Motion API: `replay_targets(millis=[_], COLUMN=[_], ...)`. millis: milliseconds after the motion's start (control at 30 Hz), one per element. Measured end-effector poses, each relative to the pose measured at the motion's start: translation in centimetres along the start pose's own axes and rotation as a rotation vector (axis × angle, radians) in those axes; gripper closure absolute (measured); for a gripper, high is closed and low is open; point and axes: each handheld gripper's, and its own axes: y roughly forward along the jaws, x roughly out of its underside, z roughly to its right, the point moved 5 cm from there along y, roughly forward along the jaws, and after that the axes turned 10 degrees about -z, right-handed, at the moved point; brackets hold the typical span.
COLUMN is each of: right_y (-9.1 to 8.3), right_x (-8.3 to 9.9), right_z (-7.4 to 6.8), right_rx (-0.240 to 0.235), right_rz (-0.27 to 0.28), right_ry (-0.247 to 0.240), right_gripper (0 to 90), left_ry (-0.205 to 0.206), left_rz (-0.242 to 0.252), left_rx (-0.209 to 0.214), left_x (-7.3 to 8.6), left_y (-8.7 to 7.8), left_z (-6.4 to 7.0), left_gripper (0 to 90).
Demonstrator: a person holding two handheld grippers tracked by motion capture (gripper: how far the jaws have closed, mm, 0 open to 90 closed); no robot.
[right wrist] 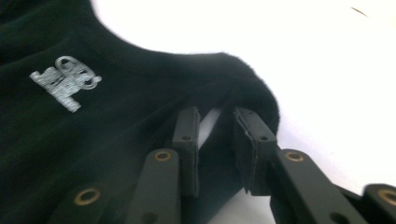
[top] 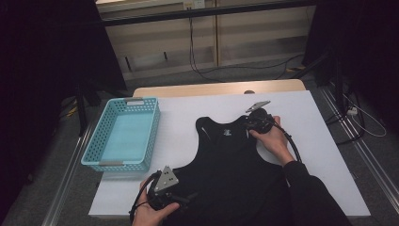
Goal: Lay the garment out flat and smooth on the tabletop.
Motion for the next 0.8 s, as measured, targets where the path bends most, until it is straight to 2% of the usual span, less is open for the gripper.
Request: replay_targets(millis=[100,200,300,433,633,800], right_y=[0.2,0.5,0.6,0.3,-0.8,-1.5], right_x=[-0.2,-0.4,-0.6,-0.7,-0.9,-1.6], right_z=[0.3,0.3,0.2,0.7,1.0,1.2], right_rx=[0.008,0.012,0.046,0.015,-0.050,-0.082], right_rz=[0.001,0.009,0.005,0.011,0.059,0.094], right_ry=[0.011,0.030,0.025,0.063,0.094,0.099], right_gripper=[71.5,79.5,88.1,89.2,89.3,89.2], left_ry=[0.002,-0.002,-0.005,-0.002,0.000,0.001], left_rz=[0.000,0.003,0.001,-0.001,-0.002,-0.006], left_rx=[0.001,-0.003,0.002,0.003,0.001,-0.007], left_x=[0.0,0.0,0.0,0.0,0.0,0.0], left_y=[0.0,0.0,0.0,0.0,0.1,0.1], left_z=[0.0,-0.1,-0.1,-0.1,0.0,-0.1], left_gripper=[6.0,6.0,6.0,6.0,6.0,6.0])
